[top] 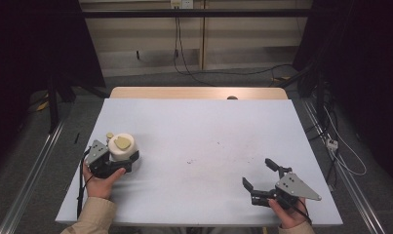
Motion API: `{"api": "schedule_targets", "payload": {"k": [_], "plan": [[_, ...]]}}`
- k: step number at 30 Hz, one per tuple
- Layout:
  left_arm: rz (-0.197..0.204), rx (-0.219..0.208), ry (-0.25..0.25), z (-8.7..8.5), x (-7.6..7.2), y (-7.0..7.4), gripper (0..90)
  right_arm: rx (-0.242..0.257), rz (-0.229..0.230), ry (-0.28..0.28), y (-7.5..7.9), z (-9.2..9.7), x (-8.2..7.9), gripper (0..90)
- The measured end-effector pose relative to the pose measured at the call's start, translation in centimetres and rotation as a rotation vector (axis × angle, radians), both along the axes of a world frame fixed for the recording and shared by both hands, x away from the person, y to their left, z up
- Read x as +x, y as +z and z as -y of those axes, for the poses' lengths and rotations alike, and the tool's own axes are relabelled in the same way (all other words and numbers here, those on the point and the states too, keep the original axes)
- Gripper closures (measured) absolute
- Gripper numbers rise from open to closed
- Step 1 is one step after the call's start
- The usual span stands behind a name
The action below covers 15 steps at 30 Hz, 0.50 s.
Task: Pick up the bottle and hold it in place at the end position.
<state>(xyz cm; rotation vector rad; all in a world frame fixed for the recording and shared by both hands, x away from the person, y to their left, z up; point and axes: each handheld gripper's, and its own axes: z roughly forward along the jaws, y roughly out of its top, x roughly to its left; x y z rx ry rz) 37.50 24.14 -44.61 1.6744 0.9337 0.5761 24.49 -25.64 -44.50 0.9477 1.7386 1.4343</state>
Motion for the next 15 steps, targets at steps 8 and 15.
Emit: {"api": "schedule_targets", "payload": {"k": [8,15], "plan": [[0.002,-0.01,-0.015,0.8,0.0,0.5,6.0,0.002,-0.002,0.007,0.0,-0.1,0.1,4.1],[0.008,-0.011,-0.022,1.3,0.0,1.0,6.0,0.003,-0.002,0.006,0.0,0.0,0.1,4.1]]}}
